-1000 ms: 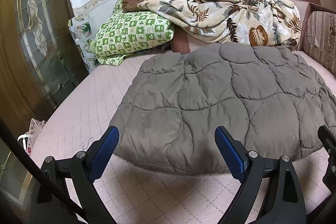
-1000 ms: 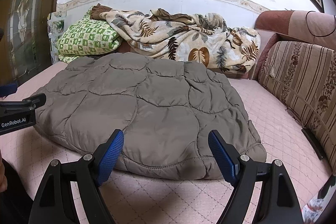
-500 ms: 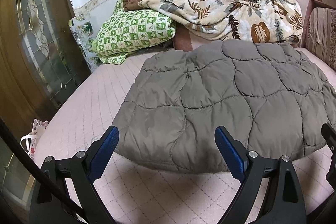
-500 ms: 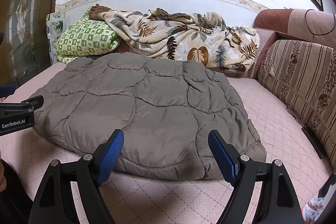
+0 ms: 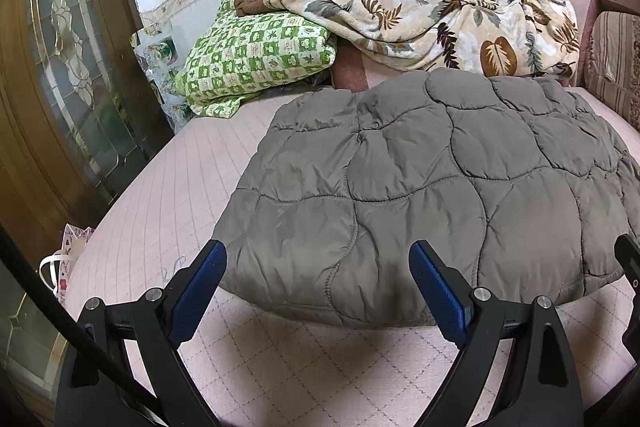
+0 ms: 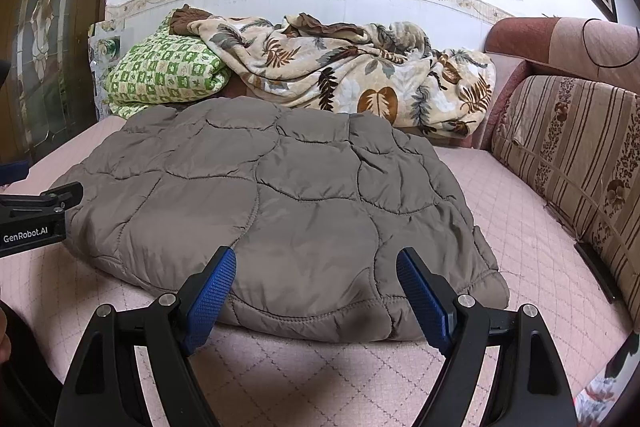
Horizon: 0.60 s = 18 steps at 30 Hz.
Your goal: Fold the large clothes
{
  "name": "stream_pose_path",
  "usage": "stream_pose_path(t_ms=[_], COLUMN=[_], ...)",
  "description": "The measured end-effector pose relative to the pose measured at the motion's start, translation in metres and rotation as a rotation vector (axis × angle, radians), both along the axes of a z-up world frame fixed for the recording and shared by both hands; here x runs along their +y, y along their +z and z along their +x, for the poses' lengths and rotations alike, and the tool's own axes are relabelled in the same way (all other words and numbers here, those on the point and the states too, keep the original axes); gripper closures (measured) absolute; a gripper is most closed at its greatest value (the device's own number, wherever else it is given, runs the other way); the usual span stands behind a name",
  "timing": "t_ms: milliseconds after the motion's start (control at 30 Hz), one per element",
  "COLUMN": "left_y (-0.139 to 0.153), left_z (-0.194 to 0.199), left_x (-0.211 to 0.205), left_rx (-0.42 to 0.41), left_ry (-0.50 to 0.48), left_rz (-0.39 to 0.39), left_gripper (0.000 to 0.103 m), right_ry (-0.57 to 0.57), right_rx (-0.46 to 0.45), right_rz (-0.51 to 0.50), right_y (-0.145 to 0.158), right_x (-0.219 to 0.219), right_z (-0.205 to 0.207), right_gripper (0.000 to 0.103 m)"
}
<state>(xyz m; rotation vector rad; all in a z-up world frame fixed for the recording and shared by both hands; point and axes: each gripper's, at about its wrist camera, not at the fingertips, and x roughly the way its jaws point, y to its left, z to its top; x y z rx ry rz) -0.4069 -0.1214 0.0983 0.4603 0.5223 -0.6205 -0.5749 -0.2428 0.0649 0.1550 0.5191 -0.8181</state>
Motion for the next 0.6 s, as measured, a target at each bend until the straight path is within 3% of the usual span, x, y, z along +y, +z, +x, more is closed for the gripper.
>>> stream_pose_path(t_ms=[233, 433, 600], left_y=[-0.001, -0.002, -0.001], left_z=[0.003, 0.01, 0.007], left_x=[0.001, 0.003, 0.003], left_rx=[0.02, 0.149, 0.12], left_ry=[-0.006, -0.078, -0.059], left_rz=[-0.004, -0.04, -0.035], left_gripper=[0.011, 0.011, 0.011], right_ry=[0.0, 0.001, -0.005], right_rx=[0.0, -0.001, -0.006], right_rz=[-0.001, -0.003, -0.005], right_y=[0.0, 0.0, 0.001], right_x=[0.0, 0.0, -0.002], right_z=[0.0, 0.0, -0.002], right_gripper=[0.017, 0.017, 0.017])
